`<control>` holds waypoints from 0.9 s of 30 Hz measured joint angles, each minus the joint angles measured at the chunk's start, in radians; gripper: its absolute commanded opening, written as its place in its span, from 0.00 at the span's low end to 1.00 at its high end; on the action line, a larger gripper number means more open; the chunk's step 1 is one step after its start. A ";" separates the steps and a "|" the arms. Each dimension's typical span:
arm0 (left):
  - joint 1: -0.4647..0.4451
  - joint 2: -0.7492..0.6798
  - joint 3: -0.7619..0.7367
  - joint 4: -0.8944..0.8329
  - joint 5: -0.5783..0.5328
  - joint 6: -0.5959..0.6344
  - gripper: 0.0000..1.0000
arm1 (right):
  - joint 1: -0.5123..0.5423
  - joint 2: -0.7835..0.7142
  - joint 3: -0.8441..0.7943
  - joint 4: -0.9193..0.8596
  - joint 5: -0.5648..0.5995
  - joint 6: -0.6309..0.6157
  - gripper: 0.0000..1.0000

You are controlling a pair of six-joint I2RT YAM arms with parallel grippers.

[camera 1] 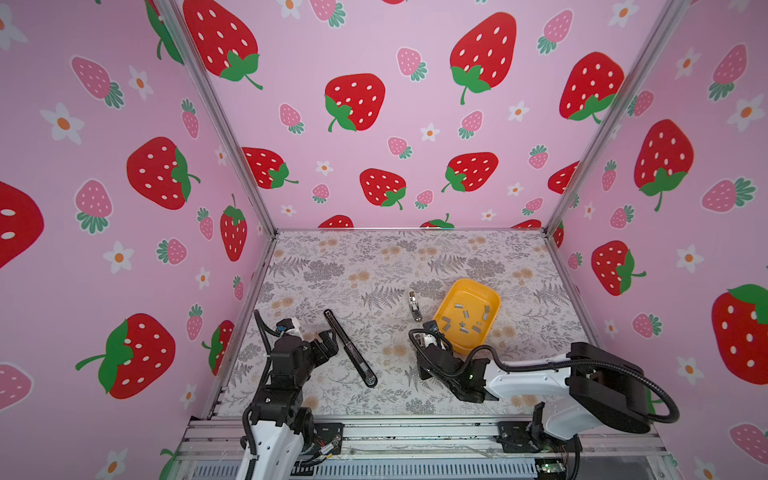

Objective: Load the staples into the stapler
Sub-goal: 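Lower the staple strip into the white stapler's open channel with the right gripper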

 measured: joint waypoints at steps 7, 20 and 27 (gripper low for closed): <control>0.000 -0.002 0.000 0.000 0.000 -0.001 0.99 | 0.000 0.001 -0.002 0.000 0.005 0.010 0.11; -0.001 -0.002 0.000 0.000 0.000 -0.001 0.99 | 0.000 0.021 -0.004 0.001 0.005 0.023 0.11; -0.001 -0.002 0.000 0.000 0.000 -0.001 0.99 | 0.005 0.025 -0.004 0.001 0.005 0.025 0.11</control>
